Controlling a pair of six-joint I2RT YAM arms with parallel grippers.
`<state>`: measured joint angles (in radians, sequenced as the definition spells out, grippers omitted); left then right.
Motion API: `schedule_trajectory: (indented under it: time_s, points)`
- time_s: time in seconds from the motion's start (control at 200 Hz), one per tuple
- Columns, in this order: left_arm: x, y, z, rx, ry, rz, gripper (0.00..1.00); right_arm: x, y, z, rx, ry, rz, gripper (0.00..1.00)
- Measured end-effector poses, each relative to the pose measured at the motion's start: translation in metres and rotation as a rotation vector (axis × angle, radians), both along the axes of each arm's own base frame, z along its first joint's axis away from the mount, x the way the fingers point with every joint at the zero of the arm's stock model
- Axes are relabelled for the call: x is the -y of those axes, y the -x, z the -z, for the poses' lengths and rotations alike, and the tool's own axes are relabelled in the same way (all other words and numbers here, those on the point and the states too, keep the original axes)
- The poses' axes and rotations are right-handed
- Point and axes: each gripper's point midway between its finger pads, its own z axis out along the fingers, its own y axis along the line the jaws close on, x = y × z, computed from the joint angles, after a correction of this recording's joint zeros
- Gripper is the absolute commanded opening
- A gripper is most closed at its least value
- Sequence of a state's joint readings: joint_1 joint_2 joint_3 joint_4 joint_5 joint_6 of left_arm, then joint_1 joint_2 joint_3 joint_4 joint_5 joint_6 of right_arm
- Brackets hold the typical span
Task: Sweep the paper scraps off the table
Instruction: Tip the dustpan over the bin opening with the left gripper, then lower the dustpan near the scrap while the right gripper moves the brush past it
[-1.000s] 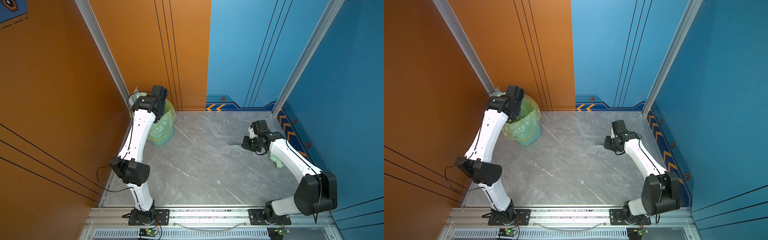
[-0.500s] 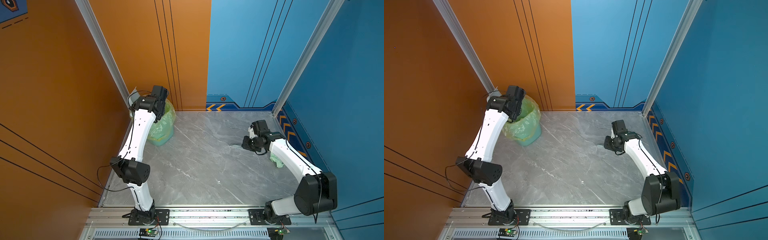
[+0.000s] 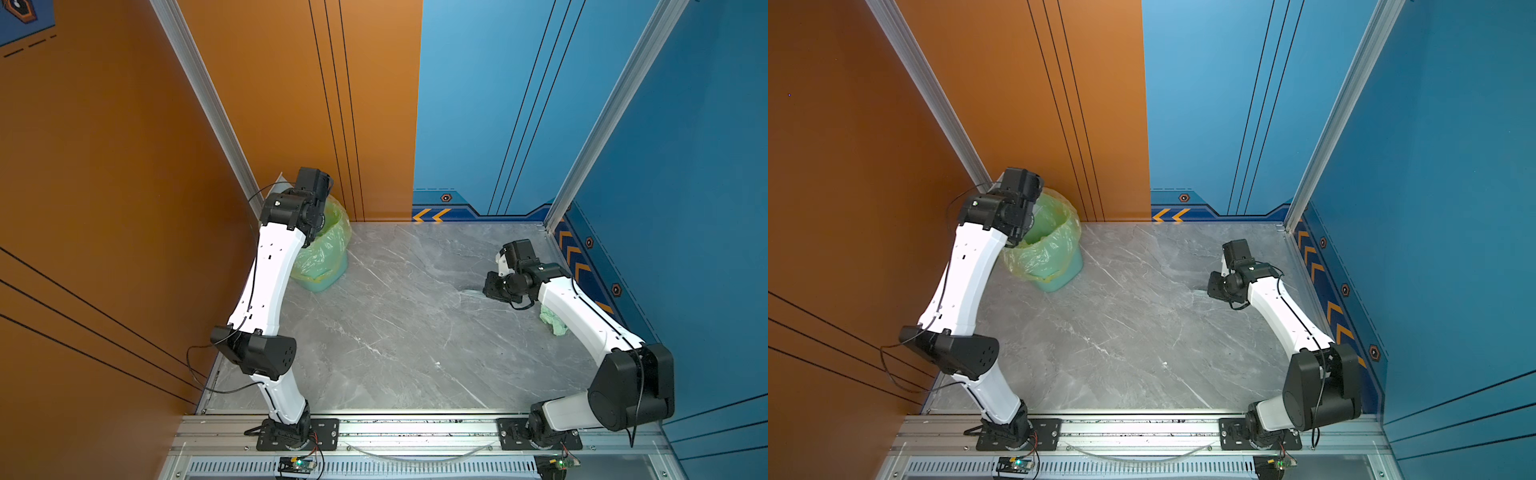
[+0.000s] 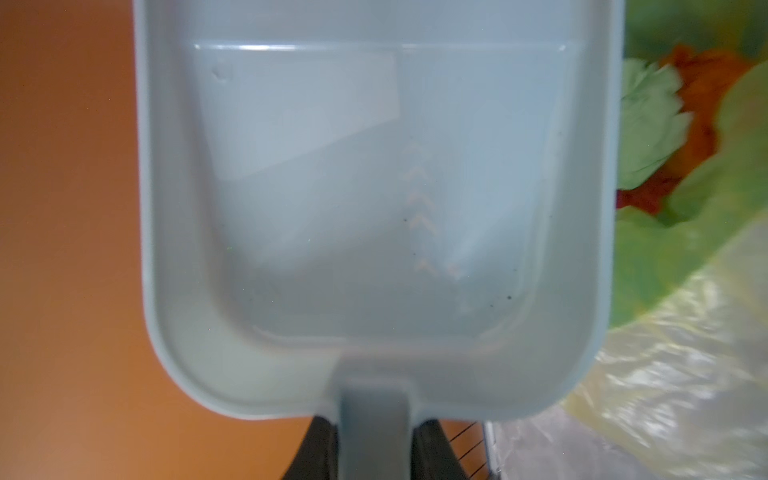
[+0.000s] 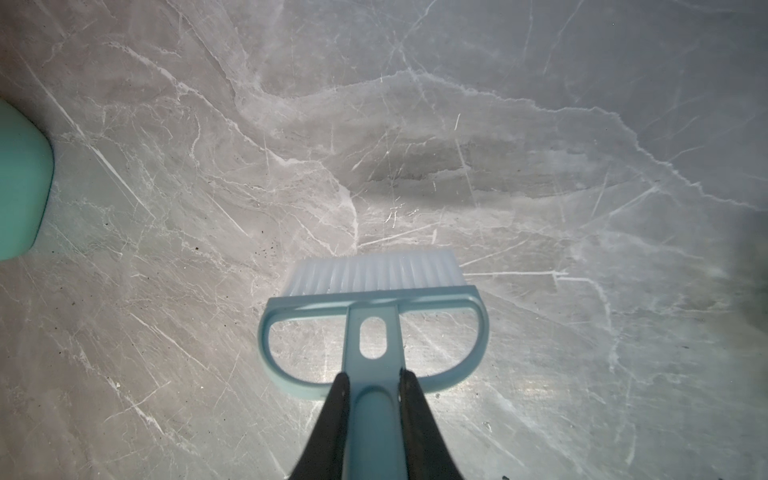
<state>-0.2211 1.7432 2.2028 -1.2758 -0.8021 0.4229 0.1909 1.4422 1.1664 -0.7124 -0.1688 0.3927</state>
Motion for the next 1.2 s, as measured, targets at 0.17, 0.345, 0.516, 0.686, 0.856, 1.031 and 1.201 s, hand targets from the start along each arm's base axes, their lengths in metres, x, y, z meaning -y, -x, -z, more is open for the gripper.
schedule_trajectory:
  time_s: [0.17, 0.345, 0.516, 0.686, 0.856, 1.031, 1.201]
  points:
    - [0.027, 0.01, -0.009, 0.078, 0.177, 0.073, 0.0, 0.005, -0.007, -0.016, 0.051, 0.047, -0.024, 0.0]
    - [0.062, 0.014, 0.012, 0.06, 0.332, 0.136, 0.0, 0.016, -0.005, -0.034, 0.1, 0.111, -0.019, 0.0]
    - [0.11, 0.021, 0.048, 0.012, 0.514, 0.222, 0.0, 0.035, 0.001, -0.058, 0.148, 0.17, 0.059, 0.0]
    - [0.152, 0.037, 0.07, -0.009, 0.672, 0.309, 0.0, 0.059, 0.011, -0.075, 0.187, 0.191, 0.184, 0.0]
    - [0.178, 0.046, 0.088, -0.01, 0.779, 0.351, 0.0, 0.09, 0.02, -0.076, 0.187, 0.199, 0.305, 0.0]
    - [0.204, 0.05, 0.112, -0.043, 0.847, 0.376, 0.0, 0.128, 0.034, -0.067, 0.157, 0.202, 0.45, 0.0]
    - [0.239, 0.053, 0.126, -0.074, 0.88, 0.435, 0.0, 0.16, 0.049, -0.063, 0.144, 0.207, 0.575, 0.0]
